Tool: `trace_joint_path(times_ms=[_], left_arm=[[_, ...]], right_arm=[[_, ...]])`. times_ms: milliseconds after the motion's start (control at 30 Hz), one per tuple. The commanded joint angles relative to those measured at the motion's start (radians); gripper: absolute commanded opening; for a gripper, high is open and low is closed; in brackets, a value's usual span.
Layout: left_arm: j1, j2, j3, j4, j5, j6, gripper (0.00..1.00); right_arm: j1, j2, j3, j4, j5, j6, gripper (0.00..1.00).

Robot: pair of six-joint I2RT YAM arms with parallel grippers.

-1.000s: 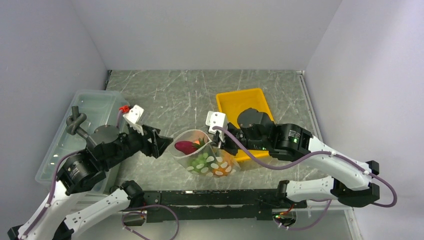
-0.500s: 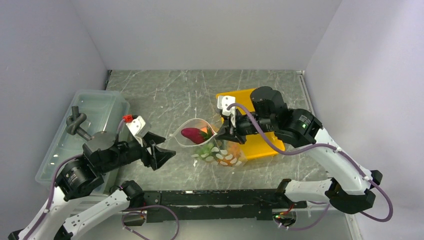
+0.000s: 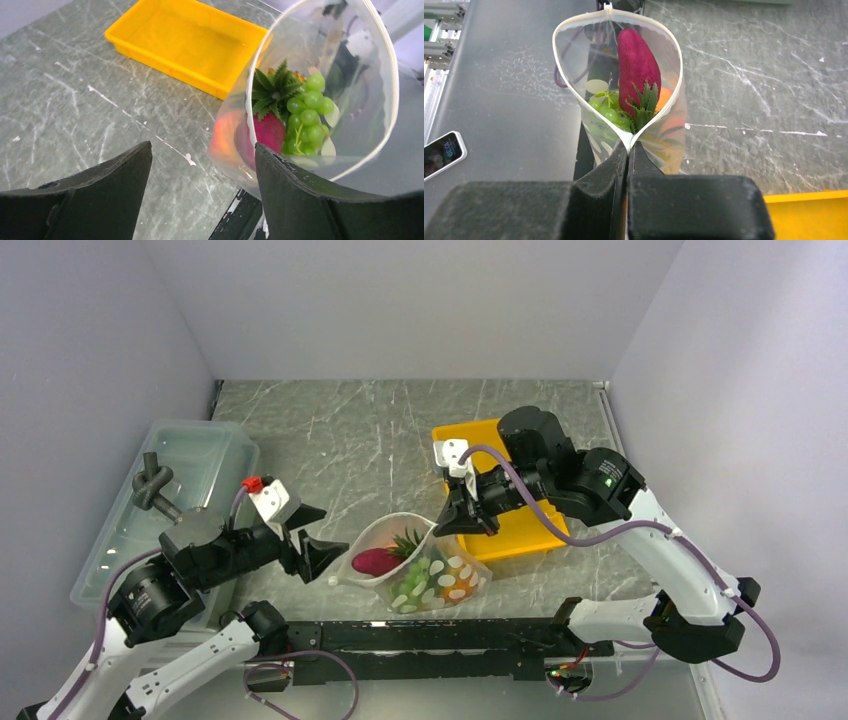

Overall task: Place the food in the zip-top bag and seal the zipper
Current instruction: Adjust the zipper on the food storage bag.

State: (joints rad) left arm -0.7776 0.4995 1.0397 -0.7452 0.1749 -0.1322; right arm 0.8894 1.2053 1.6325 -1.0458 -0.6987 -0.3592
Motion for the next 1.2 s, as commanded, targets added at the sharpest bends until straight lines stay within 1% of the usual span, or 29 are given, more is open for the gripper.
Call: trace_joint_path(times_ms=[0, 300, 533, 733, 833, 900, 967, 1167], left_arm=[[0.003, -0.009, 0.005, -0.005, 0.166, 0.088, 0.79], [0.003, 0.033, 0.075, -0.070, 0.414, 0.077, 0.85], [0.004, 0.082, 0.061, -0.051, 0.452, 0.101, 0.86], [0.003, 0.111, 0.052, -0.030, 0.419, 0.114, 0.86], [0.004, 0.116, 0.055, -0.031, 0.402, 0.118, 0.86], [0.003, 0.118, 0.051, -0.019, 0.417, 0.116, 0.86], [0.003, 0.129, 0.050, -0.016, 0.444, 0.116, 0.84], [0.004, 0.182, 0.054, -0.022, 0.525, 0.120, 0.71]], right_arm=[[-0.007, -0.024, 0.068, 0.029, -0.072, -0.035, 0.00], [-0.007, 0.000, 0.118, -0.001, -0.065, -0.054, 0.00], [-0.007, 0.017, 0.158, -0.021, -0.077, -0.066, 0.00], [-0.008, 0.035, 0.192, -0.038, -0.092, -0.076, 0.00], [-0.008, 0.036, 0.187, -0.037, -0.102, -0.078, 0.00], [-0.007, 0.031, 0.175, -0.020, -0.103, -0.070, 0.00], [-0.008, 0.026, 0.166, 0.005, -0.095, -0.057, 0.00], [-0.007, 0.028, 0.182, 0.051, -0.077, -0.019, 0.00]])
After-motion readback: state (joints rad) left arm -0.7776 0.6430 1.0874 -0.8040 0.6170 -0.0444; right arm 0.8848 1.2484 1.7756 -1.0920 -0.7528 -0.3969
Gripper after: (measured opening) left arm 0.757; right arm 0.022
